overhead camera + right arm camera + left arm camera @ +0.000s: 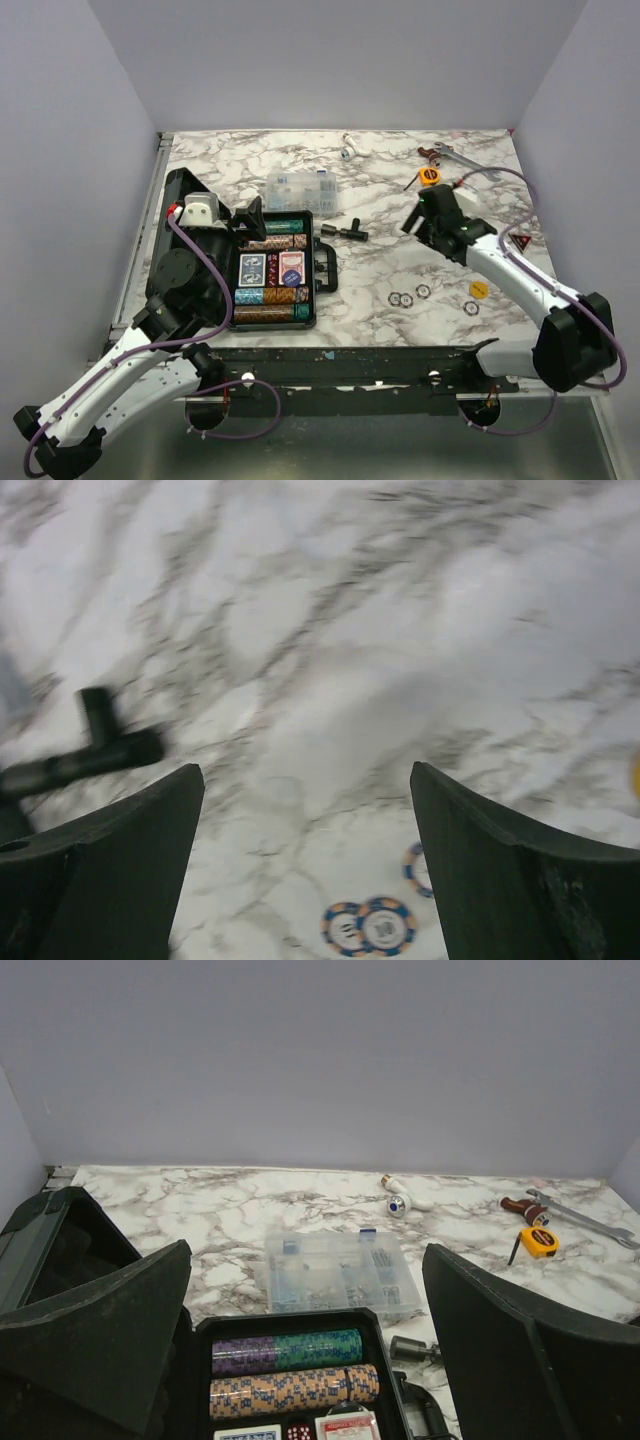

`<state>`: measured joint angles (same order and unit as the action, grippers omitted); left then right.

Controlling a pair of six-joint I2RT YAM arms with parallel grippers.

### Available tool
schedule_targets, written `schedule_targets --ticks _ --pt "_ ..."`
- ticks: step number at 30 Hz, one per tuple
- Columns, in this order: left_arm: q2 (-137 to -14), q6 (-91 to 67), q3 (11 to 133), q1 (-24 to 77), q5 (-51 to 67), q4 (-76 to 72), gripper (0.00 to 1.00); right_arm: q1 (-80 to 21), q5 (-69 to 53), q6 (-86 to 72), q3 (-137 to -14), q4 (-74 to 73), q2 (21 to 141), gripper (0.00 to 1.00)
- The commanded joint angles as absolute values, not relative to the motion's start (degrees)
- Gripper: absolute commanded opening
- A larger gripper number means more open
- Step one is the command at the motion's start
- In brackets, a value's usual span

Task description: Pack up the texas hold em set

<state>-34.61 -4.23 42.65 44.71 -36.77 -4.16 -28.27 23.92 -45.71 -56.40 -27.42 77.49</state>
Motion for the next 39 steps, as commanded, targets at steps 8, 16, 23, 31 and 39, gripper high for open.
schedule_targets --ticks 8,16,23,31,39 --pt "-34.8 -5.3 44.2 44.9 -35.9 -3.8 0.98 3.5 20.0 -56.8 -37.7 -39.9 60.6 0.82" --pt "-35.4 -5.5 44.2 44.9 -35.9 -3.7 0.98 14.1 12.5 -52.5 -36.3 -40.1 63.9 0.82" --pt "-36.4 -5.8 44.6 44.9 -35.6 -3.1 0.99 17.0 9.4 -51.4 -36.0 -38.7 67.3 0.84" --pt "-35.5 -6.1 44.6 45.0 -35.4 -3.0 0.98 17.6 1.4 -49.2 -34.5 -33.1 73.4 0.83" --pt "-35.4 -6.6 44.7 45.1 -34.7 -2.9 0.99 17.6 2.6 -48.3 -35.5 -31.8 76.4 0.78"
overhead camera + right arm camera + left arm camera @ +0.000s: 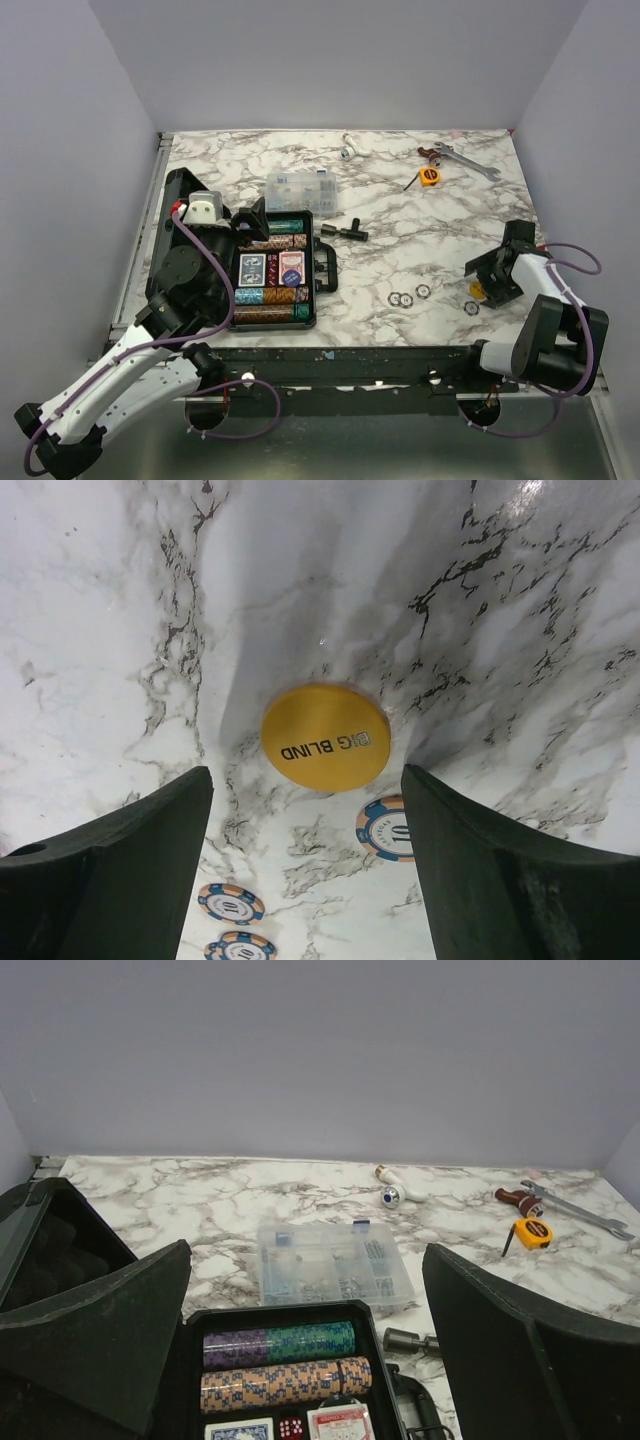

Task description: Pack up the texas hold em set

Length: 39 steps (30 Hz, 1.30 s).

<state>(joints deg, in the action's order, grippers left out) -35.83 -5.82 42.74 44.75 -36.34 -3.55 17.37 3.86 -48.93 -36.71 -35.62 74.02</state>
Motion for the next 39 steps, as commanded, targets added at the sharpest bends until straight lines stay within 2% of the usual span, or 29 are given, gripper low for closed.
schedule_targets --ticks 1,6,8,22,28,39 --pt "-35.3 -6.6 44.7 45.1 -34.7 -2.9 0.99 17.6 3.2 -48.3 -35.8 -31.9 76.5 0.77" --pt "-34.8 -6.6 44.4 45.2 -35.0 -3.2 0.99 17.6 6.3 -47.9 -37.4 -32.5 77.8 0.76" --pt "-34.8 -6.7 44.3 45.2 -35.0 -3.3 0.98 17.6 6.7 -47.9 -37.4 -32.5 78.5 0.68" --pt "-35.2 -6.2 44.1 45.2 -35.6 -3.5 0.98 17.6 9.7 -48.0 -39.5 -34.1 84.9 0.68" --pt "-35.5 -6.2 44.1 45.2 -35.6 -3.6 0.98 17.6 9.6 -48.0 -39.5 -33.8 87.3 0.63" --pt "-36.0 -5.8 43.9 45.2 -36.1 -3.9 0.98 17.6 9.2 -47.1 -41.3 -33.1 92.1 0.59"
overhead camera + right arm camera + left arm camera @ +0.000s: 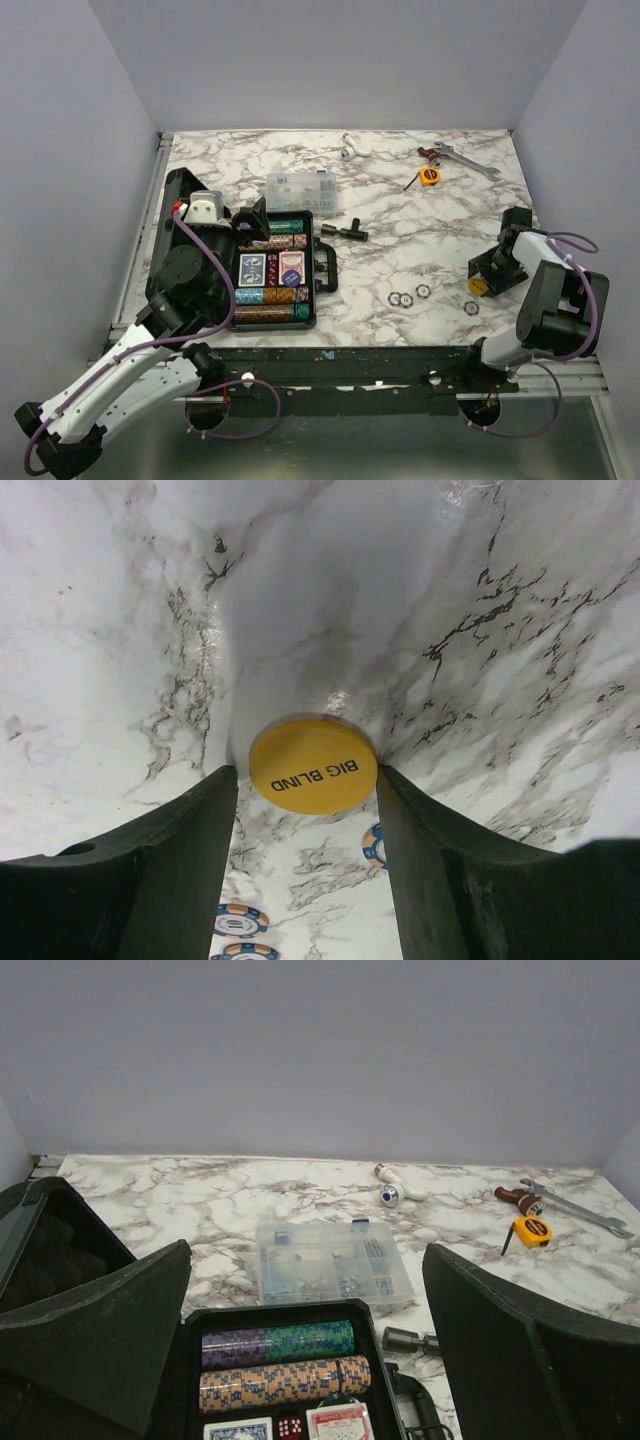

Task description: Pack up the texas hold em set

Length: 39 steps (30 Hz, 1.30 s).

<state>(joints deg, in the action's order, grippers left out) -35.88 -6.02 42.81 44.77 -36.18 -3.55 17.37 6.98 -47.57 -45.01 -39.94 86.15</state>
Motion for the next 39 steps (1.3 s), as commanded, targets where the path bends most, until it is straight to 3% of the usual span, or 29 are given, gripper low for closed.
schedule_targets --ticks 1,10,15,23,29,34,39 --pt "-36.1 -5.8 43.9 45.2 -36.3 -3.9 0.98 17.6 9.2 -47.0 -41.3 -32.9 92.4 0.59" --pt "-36.4 -5.4 43.8 45.2 -36.5 -4.2 0.98 17.6 8.3 -46.6 -41.5 -31.6 95.9 0.54" --pt "-36.8 -5.4 43.7 45.2 -36.5 -4.2 0.98 17.6 7.4 -46.5 -41.7 -31.3 95.7 0.44" --pt "-36.9 -5.4 43.7 45.2 -36.4 -4.2 0.99 17.6 2.9 -45.1 -43.4 -32.4 88.9 0.33" --pt "-36.9 -5.4 43.9 45.2 -36.4 -4.1 0.98 16.6 -2.5 -42.9 -47.5 -31.5 82.2 0.31" --pt "-37.0 -5.1 43.9 45.2 -36.7 -4.0 0.98 10.2 -4.3 -42.8 -51.8 -30.7 81.7 0.31" --pt "-37.3 -4.9 44.0 45.2 -36.8 -4.0 0.98 -7.5 -5.4 -44.7 -57.0 -26.0 85.0 0.31"
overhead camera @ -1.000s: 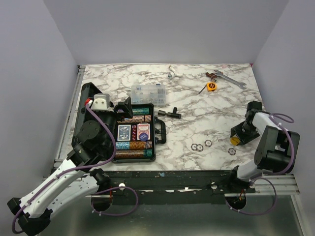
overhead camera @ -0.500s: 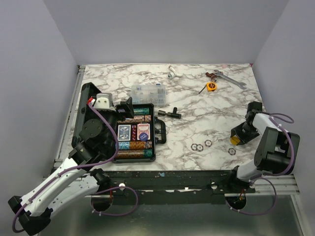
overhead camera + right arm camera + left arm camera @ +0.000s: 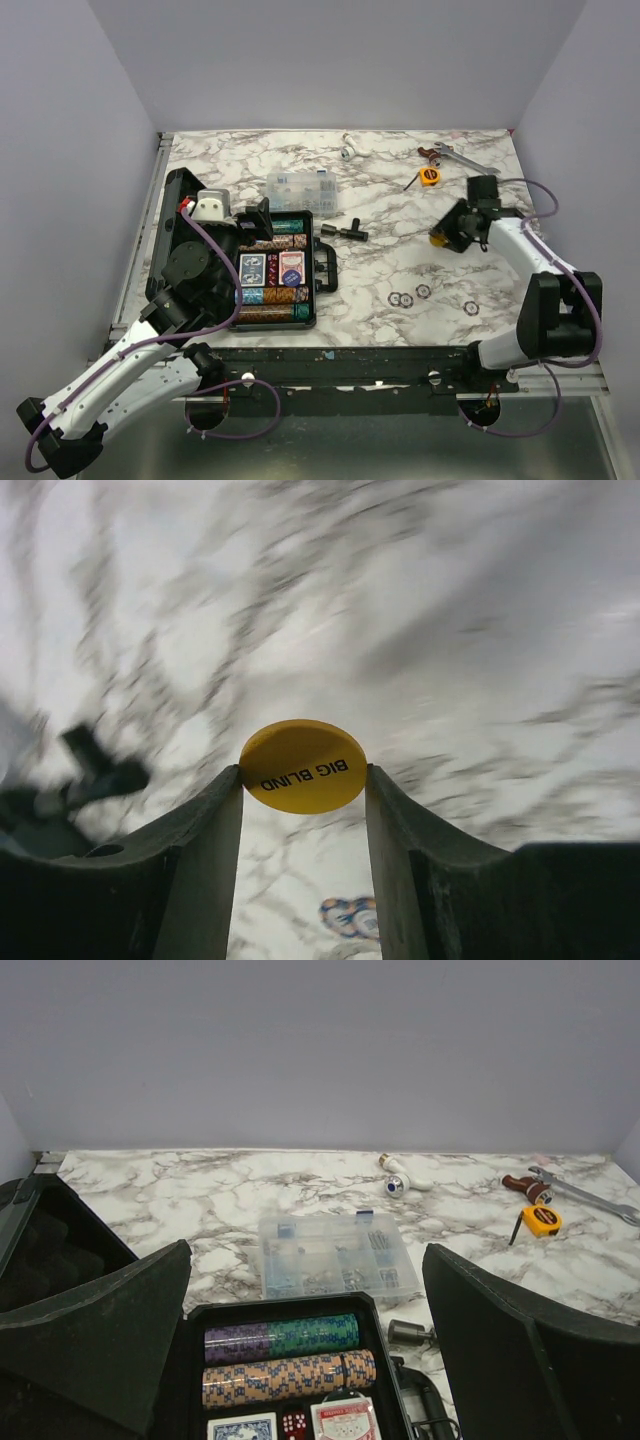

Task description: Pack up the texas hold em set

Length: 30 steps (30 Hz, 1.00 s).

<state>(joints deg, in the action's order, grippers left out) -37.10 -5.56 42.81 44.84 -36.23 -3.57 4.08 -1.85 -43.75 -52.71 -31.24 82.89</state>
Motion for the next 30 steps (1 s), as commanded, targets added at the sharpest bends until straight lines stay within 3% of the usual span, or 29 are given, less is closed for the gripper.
schedule_targets --ticks 1,5,12,30 --pt "-37.3 -4.8 44.1 45.2 -36.9 -3.9 0.98 -12.3 -5.7 -44.9 -58.0 -24.5 85.8 0.31" --pt "-37.1 -4.3 44.0 45.2 -37.6 -4.1 0.98 -26.9 -8.7 -45.1 -64.3 -18.0 90.6 0.31" --pt "-36.1 -3.3 43.9 45.2 -38.5 -4.7 0.99 -41.4 -15.2 -45.9 -74.7 -14.7 101.8 0.31" --pt "-34.1 -3.5 43.5 45.2 -38.7 -5.4 0.98 -52.6 -8.7 -42.6 -84.9 -26.1 114.2 0.32"
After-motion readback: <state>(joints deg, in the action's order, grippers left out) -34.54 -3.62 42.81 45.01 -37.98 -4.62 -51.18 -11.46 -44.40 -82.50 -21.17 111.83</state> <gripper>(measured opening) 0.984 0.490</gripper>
